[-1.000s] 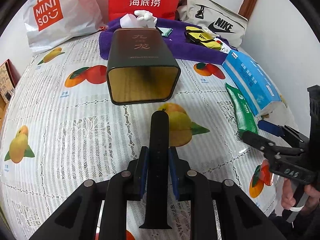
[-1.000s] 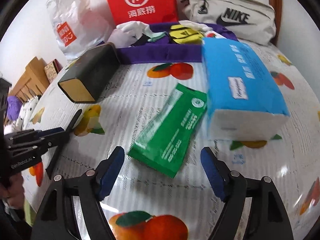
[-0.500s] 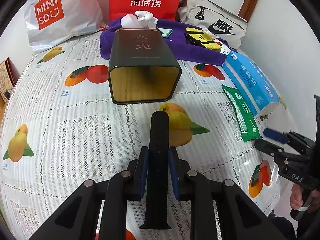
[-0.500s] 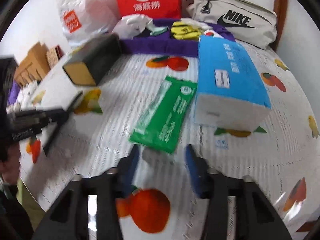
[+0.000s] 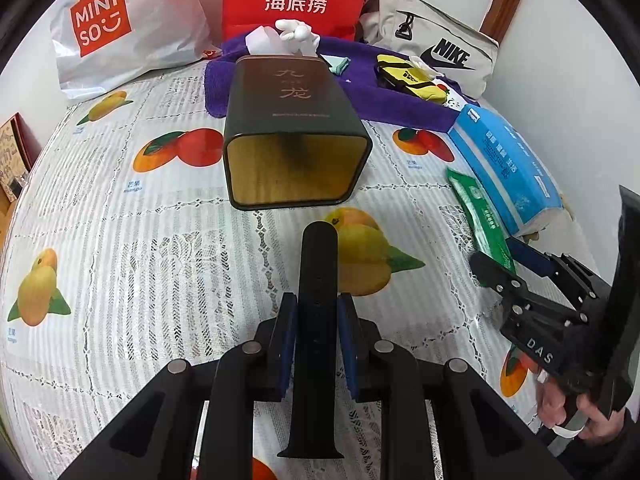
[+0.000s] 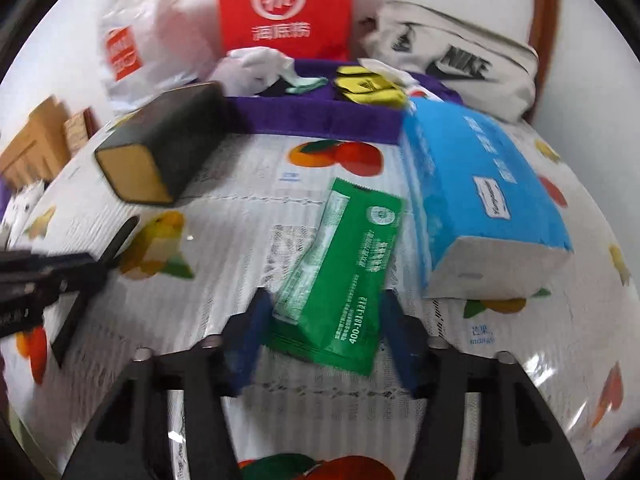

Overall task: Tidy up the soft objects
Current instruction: 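Lift the green packet with the right gripper while the left holds the strap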

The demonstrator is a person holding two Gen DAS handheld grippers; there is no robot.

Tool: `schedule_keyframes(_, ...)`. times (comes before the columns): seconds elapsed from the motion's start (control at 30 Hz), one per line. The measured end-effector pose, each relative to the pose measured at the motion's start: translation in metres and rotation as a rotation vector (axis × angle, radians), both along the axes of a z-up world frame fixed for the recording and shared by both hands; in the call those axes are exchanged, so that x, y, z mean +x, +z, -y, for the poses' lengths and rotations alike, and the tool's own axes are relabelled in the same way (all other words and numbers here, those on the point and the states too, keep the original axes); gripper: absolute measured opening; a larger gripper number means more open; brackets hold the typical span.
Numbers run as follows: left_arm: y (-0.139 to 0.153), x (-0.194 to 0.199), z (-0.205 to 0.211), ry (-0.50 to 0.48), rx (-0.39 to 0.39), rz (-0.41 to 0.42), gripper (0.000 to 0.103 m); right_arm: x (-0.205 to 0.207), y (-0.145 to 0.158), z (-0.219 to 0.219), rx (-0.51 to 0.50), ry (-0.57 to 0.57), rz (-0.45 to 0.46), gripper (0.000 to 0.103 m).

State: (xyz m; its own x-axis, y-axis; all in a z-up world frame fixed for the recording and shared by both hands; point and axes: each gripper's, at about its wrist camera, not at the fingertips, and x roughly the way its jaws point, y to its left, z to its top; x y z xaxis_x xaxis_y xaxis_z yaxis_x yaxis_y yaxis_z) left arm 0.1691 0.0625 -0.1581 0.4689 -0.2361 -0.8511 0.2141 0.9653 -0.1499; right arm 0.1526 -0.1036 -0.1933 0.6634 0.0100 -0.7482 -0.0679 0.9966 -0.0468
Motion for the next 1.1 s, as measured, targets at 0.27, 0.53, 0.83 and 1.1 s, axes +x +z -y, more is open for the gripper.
schedule_keyframes(0.27,0.0,0.001,0.001,0.001,-0.003,0.0,0.02,-0.025,0.005,0.018,-0.005,0.087,-0.117,0.052)
schedule_keyframes(0.53,0.0,0.001,-0.001,0.003,0.003,-0.001,0.02,-0.004,0.004,0.023,0.068,0.027,-0.114,0.073)
schedule_keyframes(0.83,-0.003,0.004,0.004,-0.006,0.032,-0.007,0.02,0.004,0.003,0.009,0.015,0.053,-0.036,0.044)
schedule_keyframes(1.1,0.004,0.003,0.004,-0.001,0.009,0.002,0.02,0.005,0.01,0.022,0.096,0.078,-0.085,0.029)
